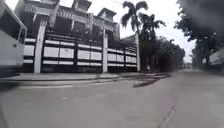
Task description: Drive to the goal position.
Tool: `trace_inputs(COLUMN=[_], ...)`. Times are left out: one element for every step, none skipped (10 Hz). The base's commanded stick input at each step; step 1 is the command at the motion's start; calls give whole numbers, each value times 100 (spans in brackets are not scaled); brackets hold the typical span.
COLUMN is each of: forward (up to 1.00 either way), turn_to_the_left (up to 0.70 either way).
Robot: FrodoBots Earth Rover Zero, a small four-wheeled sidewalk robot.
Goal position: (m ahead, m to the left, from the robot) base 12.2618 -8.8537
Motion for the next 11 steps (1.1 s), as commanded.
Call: trace_inputs(forward=[70,70,70,70,70,70,70,70,70,70,70], turn_to_the_left=[-31,-31,-33,-35,-35,-35,-35,-35,-35,-35,-35])
